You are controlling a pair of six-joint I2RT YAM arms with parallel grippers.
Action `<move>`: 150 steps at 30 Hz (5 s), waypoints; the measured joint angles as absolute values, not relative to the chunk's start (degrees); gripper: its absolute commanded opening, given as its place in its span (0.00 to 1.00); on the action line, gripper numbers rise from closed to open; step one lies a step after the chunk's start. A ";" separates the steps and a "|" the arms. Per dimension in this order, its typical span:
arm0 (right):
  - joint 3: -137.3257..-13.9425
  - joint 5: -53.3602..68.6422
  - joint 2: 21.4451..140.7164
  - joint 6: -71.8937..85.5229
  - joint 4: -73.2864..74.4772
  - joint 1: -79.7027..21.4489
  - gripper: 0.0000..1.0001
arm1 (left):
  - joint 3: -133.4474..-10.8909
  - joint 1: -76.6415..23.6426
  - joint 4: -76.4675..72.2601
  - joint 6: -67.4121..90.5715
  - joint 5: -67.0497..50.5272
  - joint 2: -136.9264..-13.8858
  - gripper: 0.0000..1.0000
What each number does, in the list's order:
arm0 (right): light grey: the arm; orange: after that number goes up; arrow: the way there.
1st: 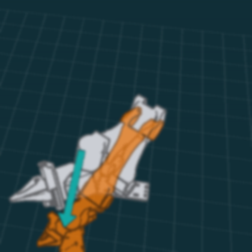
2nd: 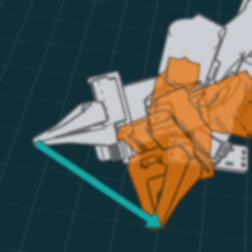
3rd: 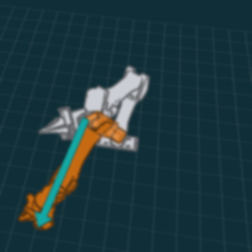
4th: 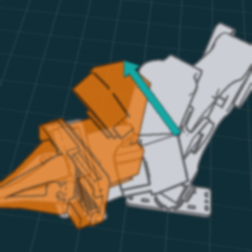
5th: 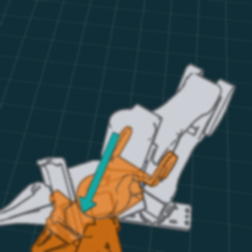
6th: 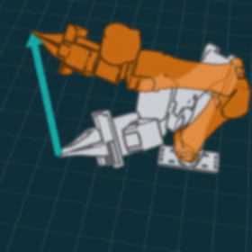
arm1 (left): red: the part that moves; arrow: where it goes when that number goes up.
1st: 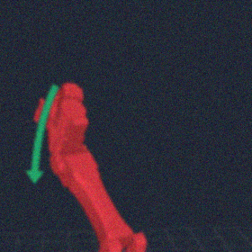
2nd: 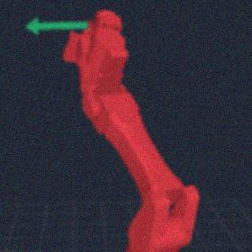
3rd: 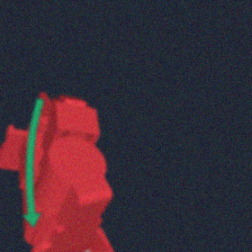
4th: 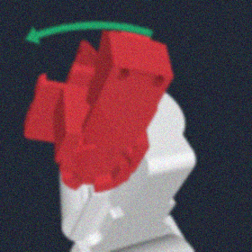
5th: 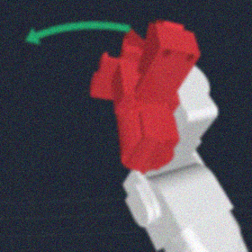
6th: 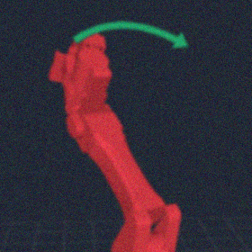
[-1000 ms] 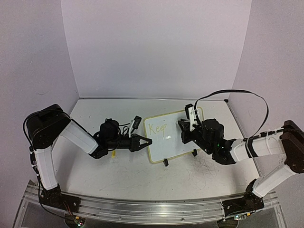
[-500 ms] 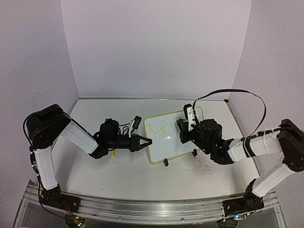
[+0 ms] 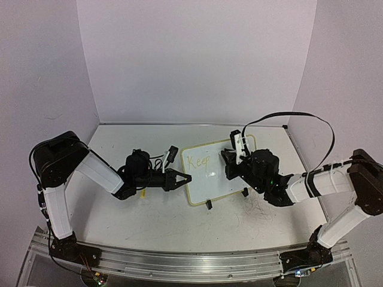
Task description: Write a sentence on the whiteboard
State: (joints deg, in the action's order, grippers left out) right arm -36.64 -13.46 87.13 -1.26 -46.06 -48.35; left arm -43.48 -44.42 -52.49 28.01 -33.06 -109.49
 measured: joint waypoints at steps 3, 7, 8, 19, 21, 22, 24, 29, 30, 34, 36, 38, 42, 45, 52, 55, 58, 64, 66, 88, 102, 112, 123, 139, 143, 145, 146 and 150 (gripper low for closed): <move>-36.64 -13.41 87.13 -1.23 -45.98 -48.55 0.00 | -43.48 -44.42 -52.49 28.00 -33.04 -109.49 0.00; -36.64 -13.19 87.13 -0.45 -45.62 -48.74 0.00 | -43.48 -44.42 -52.49 27.99 -33.06 -109.49 0.00; -36.64 -13.16 87.13 -0.06 -45.43 -48.91 0.00 | -43.48 -44.42 -52.49 27.99 -33.04 -109.49 0.00; -36.40 -13.03 87.13 1.83 -44.51 -49.30 0.00 | -43.48 -44.42 -52.36 27.99 -32.96 -109.35 0.00; -36.23 -13.16 87.12 2.06 -44.47 -49.34 0.00 | -43.48 -44.42 -52.33 28.01 -32.92 -109.33 0.00; -36.21 -13.26 87.11 2.15 -44.46 -49.40 0.00 | -43.48 -44.42 -52.30 28.01 -32.91 -109.31 0.00; -36.21 -13.54 87.11 2.25 -44.39 -49.48 0.00 | -43.48 -44.42 -52.20 28.01 -32.89 -109.26 0.00; -36.21 -14.26 87.11 2.58 -44.10 -49.60 0.00 | -43.48 -44.42 -52.01 28.01 -32.86 -109.21 0.00; -36.21 -14.47 87.11 2.62 -44.05 -49.64 0.00 | -43.48 -44.42 -51.99 28.01 -32.86 -109.19 0.00; -36.21 -15.58 87.09 2.71 -43.92 -49.80 0.00 | -43.48 -44.42 -51.96 28.01 -32.84 -109.14 0.00; -36.21 -16.08 87.09 2.80 -43.92 -49.85 0.00 | -43.48 -44.42 -51.96 28.01 -32.83 -109.14 0.00; -36.21 -16.67 87.07 2.81 -43.92 -49.87 0.00 | -43.48 -44.42 -51.96 28.01 -32.84 -109.14 0.00; -36.21 -17.52 87.05 2.81 -44.07 -49.87 0.00 | -43.48 -44.42 -51.94 28.01 -32.84 -109.14 0.00; -36.21 -18.04 87.05 2.75 -44.23 -49.87 0.00 | -43.48 -44.42 -51.96 28.01 -32.84 -109.14 0.00; -36.21 -18.61 87.09 1.99 -44.63 -49.87 0.00 | -43.48 -44.45 -51.94 27.99 -32.84 -109.14 0.00; -36.23 -18.69 87.27 1.73 -44.96 -49.87 0.00 | -43.48 -44.45 -51.96 28.01 -32.84 -109.14 0.00; -36.23 -18.82 87.29 1.49 -45.16 -49.85 0.00 | -43.48 -44.45 -51.95 28.00 -32.84 -109.14 0.00; -36.67 -19.38 87.59 1.27 -45.50 -49.84 0.00 | -43.48 -44.45 -51.94 28.01 -32.84 -109.14 0.00; -36.86 -19.53 87.70 1.26 -45.67 -49.84 0.00 | -43.48 -44.45 -51.94 28.01 -32.84 -109.14 0.00; -34.40 -20.12 86.76 5.91 -44.35 -50.25 0.00 | -43.51 -44.45 -51.90 28.03 -32.84 -109.14 0.00; -33.32 -20.12 86.80 7.68 -42.09 -52.81 0.00 | -43.51 -44.45 -51.90 27.92 -32.86 -109.14 0.00; -35.33 -17.92 87.16 7.09 -41.91 -52.89 0.00 | -43.51 -44.47 -51.90 27.83 -32.88 -109.14 0.00; -32.07 -13.83 78.93 5.65 -42.79 -47.45 0.00 | -43.51 -44.47 -51.90 27.80 -32.92 -109.14 0.00; -33.32 -13.42 82.58 4.03 -43.59 -47.37 0.00 | -43.51 -44.47 -51.90 27.83 -32.93 -109.14 0.00; -34.33 -13.86 83.93 3.82 -44.11 -47.27 0.00 | -43.51 -44.47 -51.90 27.81 -32.93 -109.14 0.00; -34.43 -14.05 84.27 3.69 -44.20 -47.27 0.00 | -43.51 -44.47 -51.90 27.81 -32.95 -109.14 0.00; -34.44 -14.10 84.37 3.65 -44.21 -47.27 0.00 | -43.51 -44.47 -51.90 27.81 -32.93 -109.14 0.00; -34.46 -14.42 84.44 3.41 -44.28 -47.27 0.00 | -43.51 -44.47 -51.90 27.79 -32.97 -109.14 0.00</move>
